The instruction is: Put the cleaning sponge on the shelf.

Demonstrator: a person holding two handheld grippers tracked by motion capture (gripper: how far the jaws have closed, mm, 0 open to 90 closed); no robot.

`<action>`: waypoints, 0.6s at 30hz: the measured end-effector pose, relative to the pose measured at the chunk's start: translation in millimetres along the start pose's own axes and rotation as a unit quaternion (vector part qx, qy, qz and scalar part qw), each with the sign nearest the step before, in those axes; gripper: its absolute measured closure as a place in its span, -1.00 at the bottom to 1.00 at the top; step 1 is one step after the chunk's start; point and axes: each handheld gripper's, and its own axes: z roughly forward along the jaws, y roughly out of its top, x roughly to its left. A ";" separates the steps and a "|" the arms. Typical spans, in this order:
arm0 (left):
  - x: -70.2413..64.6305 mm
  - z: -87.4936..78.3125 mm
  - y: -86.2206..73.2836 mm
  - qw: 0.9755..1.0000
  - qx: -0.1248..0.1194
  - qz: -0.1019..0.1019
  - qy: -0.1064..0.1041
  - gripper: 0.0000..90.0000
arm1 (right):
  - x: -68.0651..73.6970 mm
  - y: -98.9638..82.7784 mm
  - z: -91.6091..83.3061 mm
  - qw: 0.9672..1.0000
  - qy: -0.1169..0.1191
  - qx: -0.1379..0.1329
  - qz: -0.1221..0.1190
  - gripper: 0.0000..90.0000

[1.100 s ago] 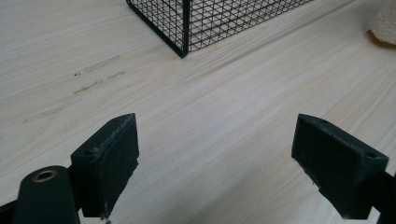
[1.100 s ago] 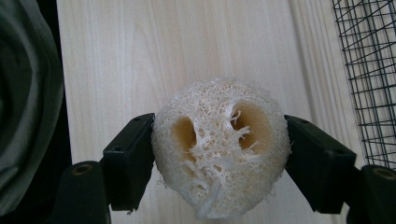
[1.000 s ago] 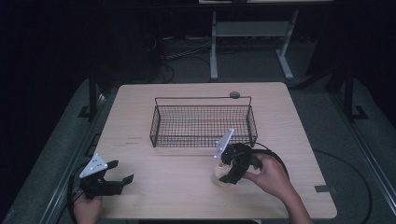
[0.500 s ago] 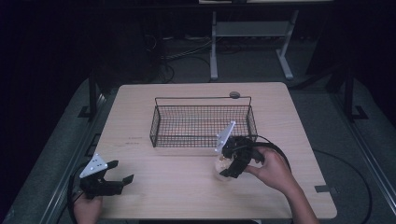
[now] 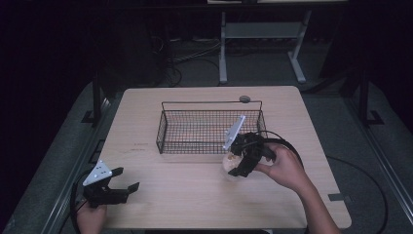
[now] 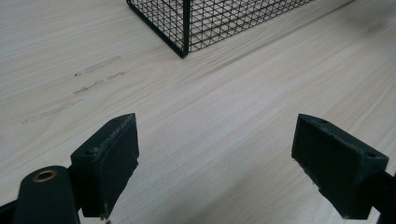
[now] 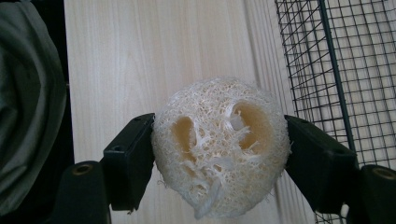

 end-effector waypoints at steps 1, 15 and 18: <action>0.0 0.1 -0.2 1.000 -0.001 -0.001 0.000 -0.70 | -0.9 1.1 -0.7 1.000 0.000 0.001 0.000 -0.37; 0.3 -1.1 -0.1 1.000 -0.003 -0.002 0.001 -0.70 | -9.3 12.9 -13.6 1.000 0.005 -0.006 -0.003 -0.37; 0.0 -0.8 0.0 1.000 -0.002 -0.001 0.001 -0.70 | -11.2 15.2 -16.5 1.000 0.004 -0.008 -0.001 -0.37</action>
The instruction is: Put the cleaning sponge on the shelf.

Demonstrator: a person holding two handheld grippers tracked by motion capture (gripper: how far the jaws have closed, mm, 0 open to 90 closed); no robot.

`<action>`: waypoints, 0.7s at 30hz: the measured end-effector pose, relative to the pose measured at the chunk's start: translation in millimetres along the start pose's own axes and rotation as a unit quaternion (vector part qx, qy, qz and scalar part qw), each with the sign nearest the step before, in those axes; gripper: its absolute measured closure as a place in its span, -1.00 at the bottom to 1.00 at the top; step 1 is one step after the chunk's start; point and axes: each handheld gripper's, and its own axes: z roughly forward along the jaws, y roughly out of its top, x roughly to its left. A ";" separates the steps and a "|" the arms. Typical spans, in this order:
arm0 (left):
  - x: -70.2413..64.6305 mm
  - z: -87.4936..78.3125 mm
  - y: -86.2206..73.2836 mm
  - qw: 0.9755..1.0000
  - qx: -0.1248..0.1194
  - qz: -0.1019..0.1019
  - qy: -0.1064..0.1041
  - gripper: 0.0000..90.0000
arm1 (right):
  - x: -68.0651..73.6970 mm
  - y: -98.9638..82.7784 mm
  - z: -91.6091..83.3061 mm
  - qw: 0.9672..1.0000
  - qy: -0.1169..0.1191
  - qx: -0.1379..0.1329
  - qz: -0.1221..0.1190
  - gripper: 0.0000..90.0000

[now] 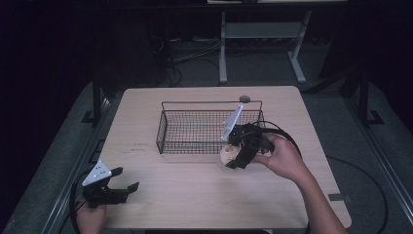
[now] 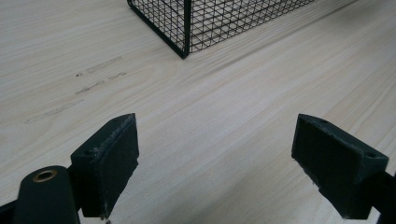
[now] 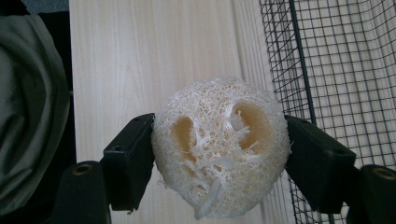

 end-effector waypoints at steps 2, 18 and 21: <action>-0.1 0.1 -0.1 1.000 0.001 0.000 0.000 -0.70 | -2.3 1.4 -1.9 1.000 -0.002 -0.001 -0.003 -0.37; 0.0 -0.1 -0.1 1.000 0.001 0.002 -0.001 -0.70 | -17.2 10.3 -14.6 1.000 -0.006 0.002 0.008 -0.37; -0.2 0.2 -0.1 1.000 0.002 0.001 -0.001 -0.70 | -22.7 11.2 -15.3 1.000 -0.008 0.005 0.010 -0.37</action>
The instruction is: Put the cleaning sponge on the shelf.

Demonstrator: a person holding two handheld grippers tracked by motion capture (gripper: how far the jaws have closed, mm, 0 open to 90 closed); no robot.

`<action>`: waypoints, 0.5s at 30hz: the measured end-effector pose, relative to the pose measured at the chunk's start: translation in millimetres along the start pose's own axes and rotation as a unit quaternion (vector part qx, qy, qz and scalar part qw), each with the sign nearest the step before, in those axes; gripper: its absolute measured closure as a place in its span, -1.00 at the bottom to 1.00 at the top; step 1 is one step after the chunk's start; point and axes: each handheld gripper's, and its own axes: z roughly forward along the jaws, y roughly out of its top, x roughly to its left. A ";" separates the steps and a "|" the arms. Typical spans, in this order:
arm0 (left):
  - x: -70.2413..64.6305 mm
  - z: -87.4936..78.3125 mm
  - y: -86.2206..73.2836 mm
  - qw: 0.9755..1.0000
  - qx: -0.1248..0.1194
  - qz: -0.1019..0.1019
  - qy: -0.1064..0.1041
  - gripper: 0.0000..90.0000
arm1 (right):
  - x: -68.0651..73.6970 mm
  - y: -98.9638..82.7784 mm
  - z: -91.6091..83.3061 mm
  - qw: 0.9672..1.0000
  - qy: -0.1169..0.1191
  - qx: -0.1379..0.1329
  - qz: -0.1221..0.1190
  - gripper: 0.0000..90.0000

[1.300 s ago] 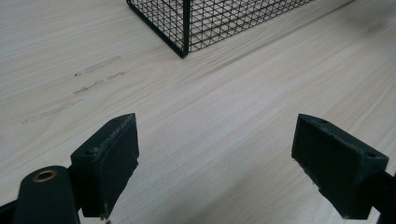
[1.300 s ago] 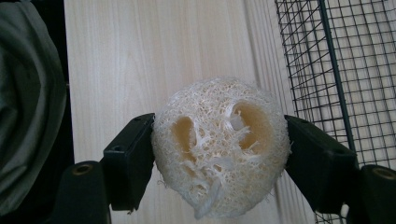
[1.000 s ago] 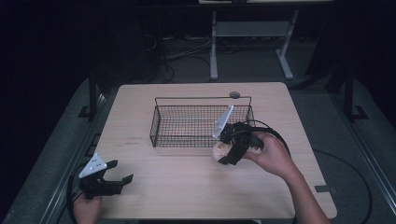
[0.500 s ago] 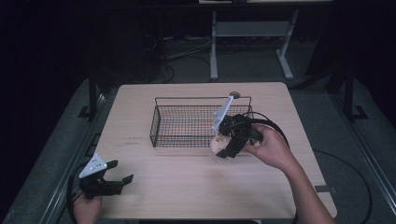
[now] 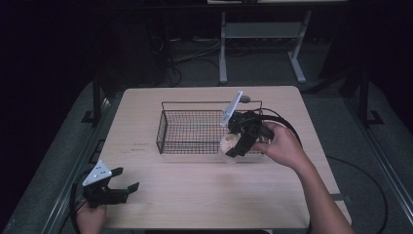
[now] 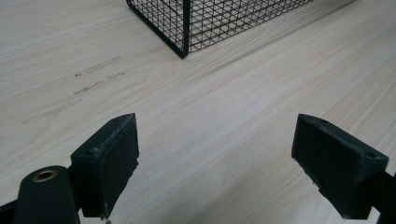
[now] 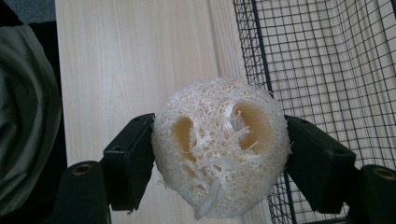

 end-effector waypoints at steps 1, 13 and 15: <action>0.1 0.2 -0.1 1.000 0.000 0.001 0.000 -0.70 | -1.5 0.4 -0.7 1.000 -0.001 0.001 0.002 -0.37; -0.3 0.6 0.2 1.000 0.001 0.001 -0.001 -0.70 | -11.9 9.1 -4.6 1.000 -0.004 0.005 0.003 -0.37; -0.1 0.6 0.3 1.000 0.001 0.002 -0.001 -0.70 | -14.2 10.6 -6.5 1.000 -0.004 0.001 0.004 -0.37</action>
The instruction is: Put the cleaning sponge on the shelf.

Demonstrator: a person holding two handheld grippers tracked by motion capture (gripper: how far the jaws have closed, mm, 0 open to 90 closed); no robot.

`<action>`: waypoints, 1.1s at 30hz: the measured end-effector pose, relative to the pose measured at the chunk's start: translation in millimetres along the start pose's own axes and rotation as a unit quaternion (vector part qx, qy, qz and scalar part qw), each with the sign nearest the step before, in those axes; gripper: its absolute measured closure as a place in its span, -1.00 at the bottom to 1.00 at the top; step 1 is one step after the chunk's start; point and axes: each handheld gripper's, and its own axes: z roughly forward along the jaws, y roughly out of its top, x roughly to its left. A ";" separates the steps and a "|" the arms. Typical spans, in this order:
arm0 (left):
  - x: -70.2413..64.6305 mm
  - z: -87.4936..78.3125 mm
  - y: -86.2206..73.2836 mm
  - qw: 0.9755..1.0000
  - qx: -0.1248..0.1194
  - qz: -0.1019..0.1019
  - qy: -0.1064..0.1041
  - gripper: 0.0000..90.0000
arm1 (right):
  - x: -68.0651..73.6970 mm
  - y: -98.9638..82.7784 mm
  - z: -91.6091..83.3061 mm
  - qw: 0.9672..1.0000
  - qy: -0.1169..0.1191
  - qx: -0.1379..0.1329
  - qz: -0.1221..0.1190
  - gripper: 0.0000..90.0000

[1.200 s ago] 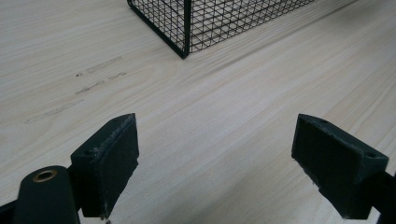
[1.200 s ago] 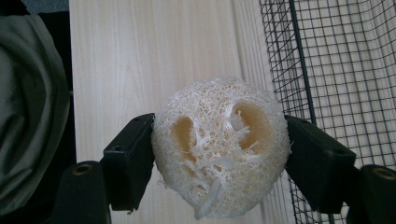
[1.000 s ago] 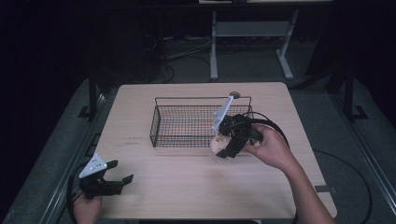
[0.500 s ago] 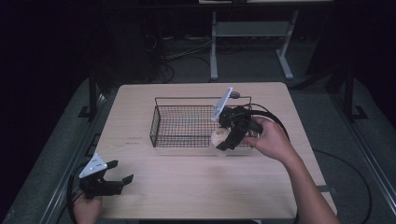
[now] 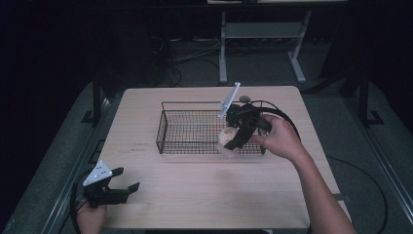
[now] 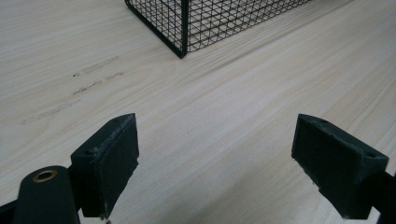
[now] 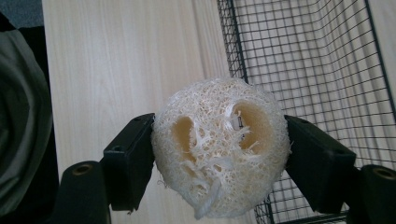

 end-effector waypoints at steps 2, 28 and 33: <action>0.5 0.0 -0.2 1.000 -0.001 -0.001 0.000 -0.70 | -1.8 1.1 -1.3 1.000 -0.001 0.003 0.002 -0.37; 0.7 -0.5 0.1 1.000 -0.005 -0.005 -0.001 -0.70 | -29.7 17.2 -7.6 1.000 -0.011 0.011 0.016 -0.37; 0.4 -0.8 -0.7 1.000 -0.006 -0.008 -0.001 -0.70 | -35.0 21.7 -11.8 1.000 -0.013 0.005 0.017 -0.37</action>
